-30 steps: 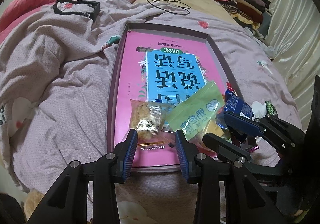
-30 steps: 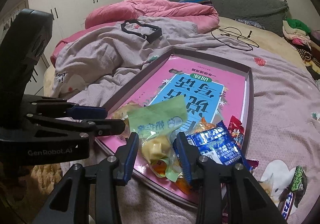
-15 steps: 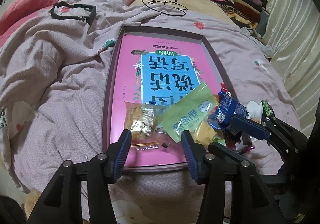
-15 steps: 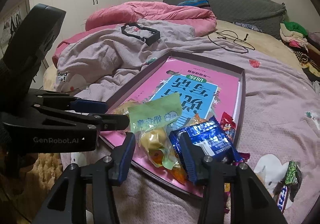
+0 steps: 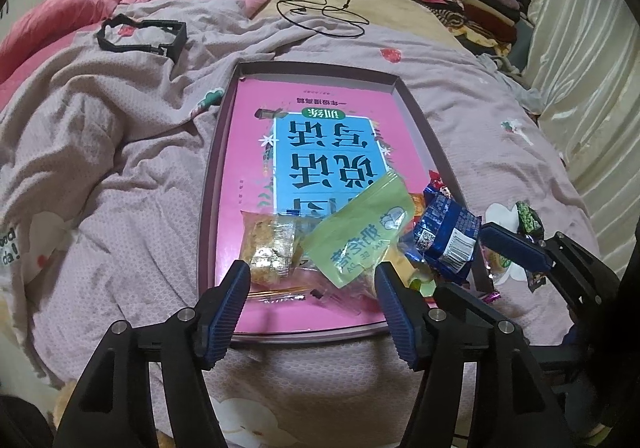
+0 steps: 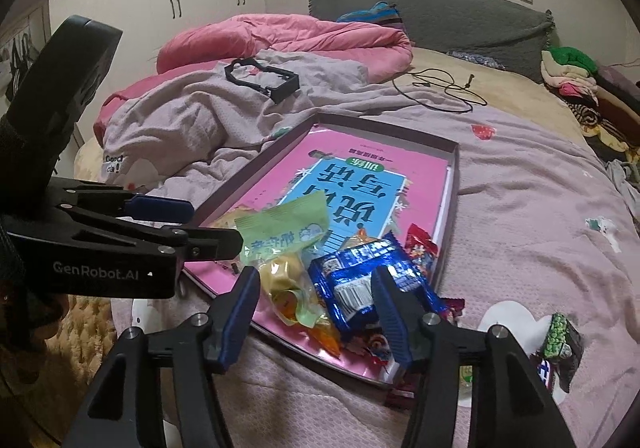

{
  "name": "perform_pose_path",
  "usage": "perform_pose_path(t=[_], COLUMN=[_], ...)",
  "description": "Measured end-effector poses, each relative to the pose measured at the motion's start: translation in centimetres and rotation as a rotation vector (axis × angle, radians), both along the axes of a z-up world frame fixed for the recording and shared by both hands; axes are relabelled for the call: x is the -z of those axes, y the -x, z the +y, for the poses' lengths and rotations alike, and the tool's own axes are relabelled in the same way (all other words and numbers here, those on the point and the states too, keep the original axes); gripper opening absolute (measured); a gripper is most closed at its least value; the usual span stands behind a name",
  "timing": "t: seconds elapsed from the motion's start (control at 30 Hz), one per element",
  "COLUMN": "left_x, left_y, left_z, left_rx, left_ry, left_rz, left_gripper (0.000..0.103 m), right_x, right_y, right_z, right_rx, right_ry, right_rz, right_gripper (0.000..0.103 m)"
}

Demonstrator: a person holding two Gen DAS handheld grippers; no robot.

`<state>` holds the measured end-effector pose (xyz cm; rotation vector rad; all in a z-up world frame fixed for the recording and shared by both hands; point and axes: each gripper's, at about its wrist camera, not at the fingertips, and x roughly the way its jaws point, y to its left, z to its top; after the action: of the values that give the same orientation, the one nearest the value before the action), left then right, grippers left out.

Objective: Organize snacks
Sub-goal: 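Lower both packs onto the tray and open both tools, then move both tools back over the remaining snacks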

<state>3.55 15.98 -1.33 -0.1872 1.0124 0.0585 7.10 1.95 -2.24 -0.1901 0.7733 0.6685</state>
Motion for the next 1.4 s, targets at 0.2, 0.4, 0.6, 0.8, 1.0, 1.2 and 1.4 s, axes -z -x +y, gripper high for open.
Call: perform_pose_path(t=[0.2,0.4,0.6,0.8,1.0,1.2,1.4], left_x=[-0.7,-1.5,-2.1,-2.7,-3.6,-4.3,-5.1], left_y=[0.1,0.3,0.6,0.9,1.2,1.4,1.8], left_z=[-0.4,-0.6,-0.7,-1.1,-1.6,-2.2,-2.8], left_rx=[0.005,0.002,0.000,0.008,0.016,0.026,0.033], left_ry=[-0.014,-0.019,-0.023,-0.027,-0.029,-0.026,-0.024], left_rz=[-0.018,-0.037,-0.046,-0.060,-0.079,-0.093,-0.110], left_gripper=[0.076,0.077,0.078,0.078,0.078,0.078,0.078], right_x=[-0.5,-1.1,-1.5,-2.0,-2.6,-3.2,-3.7], right_y=[0.1,0.2,0.5,0.7,0.7,0.7,0.8], right_z=[-0.8,-1.2,-1.4,-1.8,-2.5,-3.5,-4.5], right_rx=[0.019,0.033,0.041,0.051,0.072,0.096,0.119], right_ry=[-0.013,-0.023,-0.024,-0.030,-0.045,-0.055,-0.070], right_rz=[-0.009,-0.021,-0.036,-0.052,-0.065,-0.079,-0.088], right_gripper=[0.063,0.067,0.067,0.068,0.070,0.071,0.071])
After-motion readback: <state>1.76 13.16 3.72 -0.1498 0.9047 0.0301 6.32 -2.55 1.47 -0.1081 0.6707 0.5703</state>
